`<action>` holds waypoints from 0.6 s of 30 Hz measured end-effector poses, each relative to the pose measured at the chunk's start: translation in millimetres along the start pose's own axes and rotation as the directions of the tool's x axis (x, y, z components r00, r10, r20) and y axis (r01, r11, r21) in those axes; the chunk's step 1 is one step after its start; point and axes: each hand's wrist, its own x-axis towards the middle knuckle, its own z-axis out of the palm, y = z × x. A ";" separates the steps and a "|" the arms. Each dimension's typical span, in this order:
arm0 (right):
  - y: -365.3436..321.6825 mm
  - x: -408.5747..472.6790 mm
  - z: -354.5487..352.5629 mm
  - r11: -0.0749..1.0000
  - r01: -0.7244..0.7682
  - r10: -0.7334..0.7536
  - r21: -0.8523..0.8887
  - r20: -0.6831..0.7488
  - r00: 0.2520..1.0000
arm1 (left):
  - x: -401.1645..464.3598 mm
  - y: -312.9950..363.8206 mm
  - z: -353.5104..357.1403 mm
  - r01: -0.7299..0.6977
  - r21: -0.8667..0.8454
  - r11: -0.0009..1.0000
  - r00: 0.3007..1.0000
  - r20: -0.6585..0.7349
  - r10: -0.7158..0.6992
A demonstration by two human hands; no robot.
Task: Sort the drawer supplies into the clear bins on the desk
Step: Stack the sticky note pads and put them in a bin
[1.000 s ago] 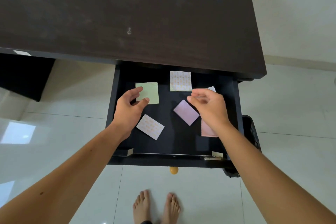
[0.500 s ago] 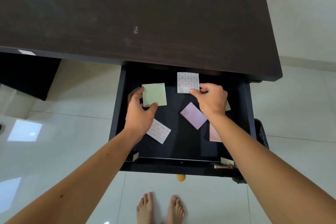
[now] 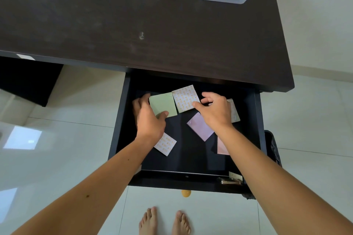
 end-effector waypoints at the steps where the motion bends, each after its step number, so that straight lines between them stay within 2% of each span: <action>1: 1.0 -0.8 2.1 1.000 0.014 -0.014 -0.005 -0.004 1.000 | 0.1 -0.8 0.0 0.000 0.000 1.000 1.000 0.003 0.000; 4: 3.6 -5.6 8.5 0.999 0.046 -0.046 -0.017 -0.008 0.999 | 0.7 -4.5 -0.8 -0.008 -0.011 1.000 1.000 -0.006 0.008; 9: 1.6 -5.6 10.7 0.999 -0.003 0.003 0.043 0.004 1.000 | 1.1 -1.2 -4.0 0.014 -0.032 0.999 0.999 -0.028 -0.015; 15: -7.4 -8.1 -3.9 0.966 -0.130 0.104 0.222 0.125 0.987 | 0.9 10.0 -5.6 0.092 -0.032 0.995 0.996 0.003 -0.092; 18: -6.8 -12.5 -12.0 0.975 -0.110 0.082 0.194 0.151 0.985 | -0.4 11.2 -8.5 0.084 -0.049 0.995 0.996 0.025 -0.083</action>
